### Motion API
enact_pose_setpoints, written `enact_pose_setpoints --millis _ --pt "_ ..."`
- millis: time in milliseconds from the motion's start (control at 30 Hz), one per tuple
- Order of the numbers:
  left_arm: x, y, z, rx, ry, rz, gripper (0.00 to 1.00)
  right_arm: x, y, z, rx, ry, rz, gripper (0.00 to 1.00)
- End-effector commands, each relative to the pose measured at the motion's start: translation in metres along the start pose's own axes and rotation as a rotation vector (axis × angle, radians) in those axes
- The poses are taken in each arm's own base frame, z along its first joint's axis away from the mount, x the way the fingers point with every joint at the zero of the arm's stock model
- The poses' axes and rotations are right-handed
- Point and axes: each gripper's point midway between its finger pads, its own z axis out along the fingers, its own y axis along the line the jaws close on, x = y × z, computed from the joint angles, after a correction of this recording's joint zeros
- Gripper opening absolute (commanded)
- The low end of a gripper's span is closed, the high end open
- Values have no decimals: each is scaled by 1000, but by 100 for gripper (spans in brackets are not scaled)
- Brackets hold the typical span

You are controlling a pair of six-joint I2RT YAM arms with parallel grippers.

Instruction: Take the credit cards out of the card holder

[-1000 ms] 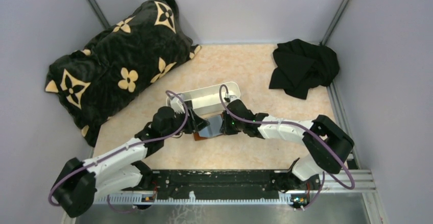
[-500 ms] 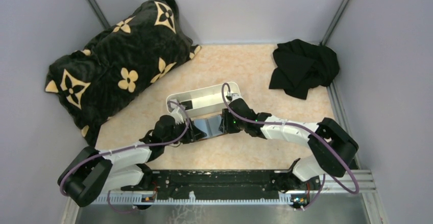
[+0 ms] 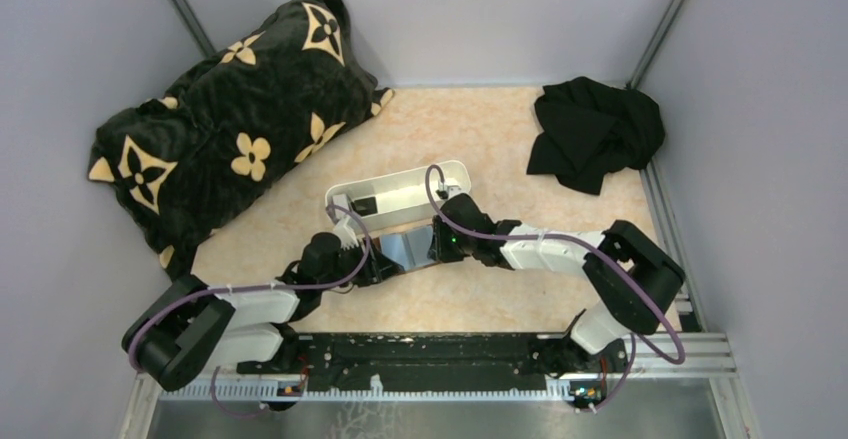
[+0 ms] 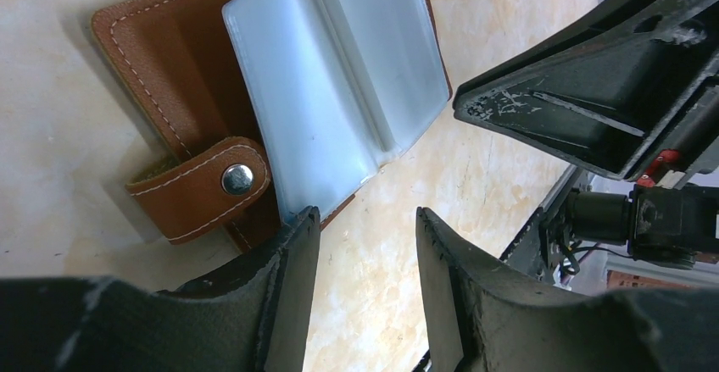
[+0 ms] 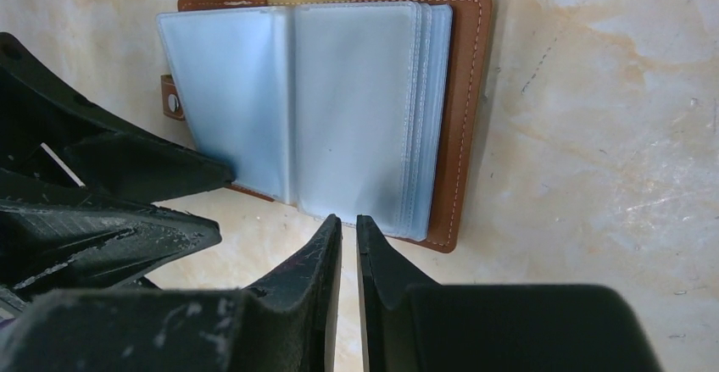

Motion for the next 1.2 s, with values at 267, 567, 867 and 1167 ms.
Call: enact_pose_setpoints --millis 267,567,867,1167 --pt "6 11 -3 -39 15 10 53 -25 11 -2 -52 -68 18 12" --pt "5 11 -3 -38 17 11 53 -21 0 3 -39 -57 45 12" --pt "5 9 -2 -38 22 6 53 -17 -13 5 -21 -54 60 12" --pt "4 8 -2 -37 19 4 52 -3 -14 15 -49 -18 62 12"
